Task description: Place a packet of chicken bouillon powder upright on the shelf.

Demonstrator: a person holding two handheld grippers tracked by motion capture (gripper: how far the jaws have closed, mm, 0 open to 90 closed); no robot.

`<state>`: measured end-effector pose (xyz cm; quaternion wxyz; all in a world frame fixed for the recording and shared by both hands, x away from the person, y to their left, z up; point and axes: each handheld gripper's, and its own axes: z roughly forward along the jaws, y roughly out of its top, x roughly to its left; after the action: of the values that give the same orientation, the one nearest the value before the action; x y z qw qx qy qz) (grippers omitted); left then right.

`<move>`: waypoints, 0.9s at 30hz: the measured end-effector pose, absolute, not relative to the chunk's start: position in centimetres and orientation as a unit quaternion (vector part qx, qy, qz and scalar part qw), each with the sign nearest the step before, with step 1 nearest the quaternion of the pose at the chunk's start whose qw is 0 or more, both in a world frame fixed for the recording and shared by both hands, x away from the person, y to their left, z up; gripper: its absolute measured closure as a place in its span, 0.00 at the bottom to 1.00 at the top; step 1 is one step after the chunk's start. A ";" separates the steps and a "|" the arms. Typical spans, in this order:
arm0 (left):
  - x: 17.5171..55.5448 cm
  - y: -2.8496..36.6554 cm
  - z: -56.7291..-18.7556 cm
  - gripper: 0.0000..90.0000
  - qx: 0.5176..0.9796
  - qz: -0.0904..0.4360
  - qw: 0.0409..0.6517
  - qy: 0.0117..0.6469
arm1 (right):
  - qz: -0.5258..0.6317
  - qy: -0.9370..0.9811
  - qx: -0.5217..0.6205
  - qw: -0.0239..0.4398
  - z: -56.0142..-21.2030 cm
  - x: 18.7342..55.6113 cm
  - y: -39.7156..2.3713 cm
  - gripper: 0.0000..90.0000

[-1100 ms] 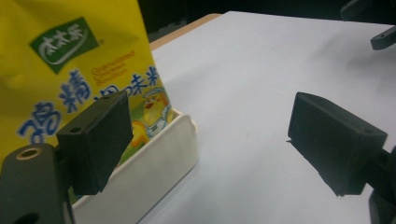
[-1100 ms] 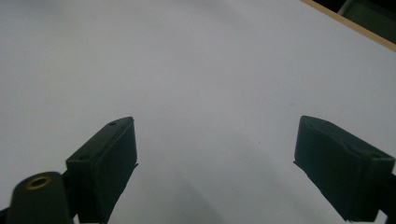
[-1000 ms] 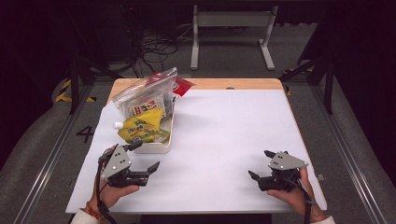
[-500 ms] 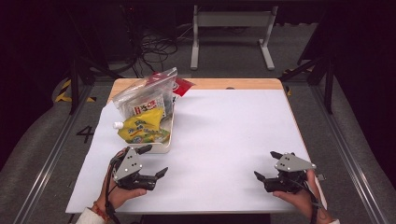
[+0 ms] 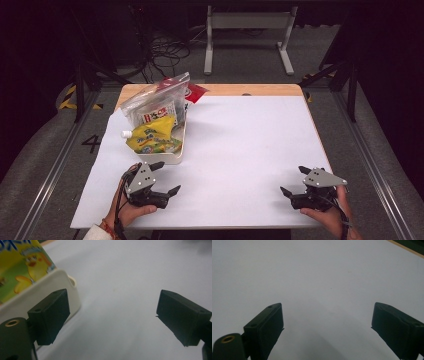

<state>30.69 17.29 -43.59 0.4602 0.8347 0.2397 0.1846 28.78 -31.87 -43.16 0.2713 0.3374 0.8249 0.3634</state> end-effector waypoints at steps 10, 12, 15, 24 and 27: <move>30.4 16.4 -44.3 0.10 0.848 0.173 0.444 0.233 | 0.368 0.818 0.344 0.278 -43.2 28.4 -32.2 0.11; 30.4 16.1 -44.5 0.10 0.853 0.175 0.434 0.230 | 0.366 0.820 0.342 0.278 -43.3 28.4 -32.0 0.11; 30.5 15.9 -44.6 0.09 0.857 0.171 0.428 0.230 | 0.363 0.824 0.336 0.276 -43.4 28.5 -31.8 0.11; 30.8 16.7 -44.7 0.09 0.857 0.177 0.422 0.238 | 0.360 0.827 0.333 0.276 -43.5 28.5 -31.3 0.11; 30.9 16.8 -44.6 0.09 0.856 0.177 0.423 0.239 | 0.354 0.832 0.326 0.276 -43.7 28.5 -31.1 0.11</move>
<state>30.92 16.85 -44.64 0.4226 0.8562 0.2391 0.1765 28.50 -31.05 -43.75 0.2755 0.3260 0.8322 0.3539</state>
